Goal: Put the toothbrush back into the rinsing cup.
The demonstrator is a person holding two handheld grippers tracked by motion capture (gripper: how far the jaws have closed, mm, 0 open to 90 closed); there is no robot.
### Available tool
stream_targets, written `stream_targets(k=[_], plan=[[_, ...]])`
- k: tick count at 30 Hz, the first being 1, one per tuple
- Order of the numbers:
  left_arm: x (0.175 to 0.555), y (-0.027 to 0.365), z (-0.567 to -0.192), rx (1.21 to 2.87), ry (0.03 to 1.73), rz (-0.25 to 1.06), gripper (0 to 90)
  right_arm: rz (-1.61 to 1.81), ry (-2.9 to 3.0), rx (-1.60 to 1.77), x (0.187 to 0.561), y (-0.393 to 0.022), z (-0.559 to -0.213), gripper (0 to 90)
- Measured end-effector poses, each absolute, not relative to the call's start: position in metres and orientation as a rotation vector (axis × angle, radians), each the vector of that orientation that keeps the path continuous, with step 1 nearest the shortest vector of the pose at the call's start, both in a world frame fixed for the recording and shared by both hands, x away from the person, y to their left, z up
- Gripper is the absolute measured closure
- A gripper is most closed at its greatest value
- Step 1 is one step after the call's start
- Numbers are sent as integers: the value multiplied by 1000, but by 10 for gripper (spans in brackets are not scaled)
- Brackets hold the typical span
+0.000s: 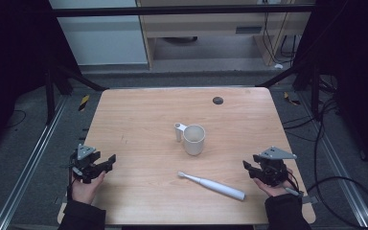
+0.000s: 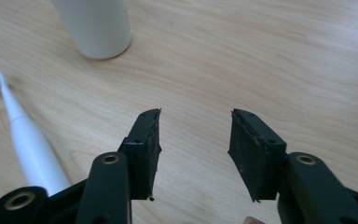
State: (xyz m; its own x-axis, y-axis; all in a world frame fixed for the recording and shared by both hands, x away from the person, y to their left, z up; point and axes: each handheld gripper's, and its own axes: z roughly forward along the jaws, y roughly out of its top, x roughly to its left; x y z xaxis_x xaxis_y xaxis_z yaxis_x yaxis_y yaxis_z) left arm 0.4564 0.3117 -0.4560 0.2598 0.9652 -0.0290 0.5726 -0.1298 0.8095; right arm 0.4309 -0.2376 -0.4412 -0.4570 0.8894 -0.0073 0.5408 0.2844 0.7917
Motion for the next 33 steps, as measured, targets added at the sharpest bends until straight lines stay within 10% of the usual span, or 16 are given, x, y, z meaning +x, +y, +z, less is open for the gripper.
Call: stream_targets(k=[33], plan=[[454,302,-464,1890,1369,695,328,931,2413,1227,412,-211,-471,865]])
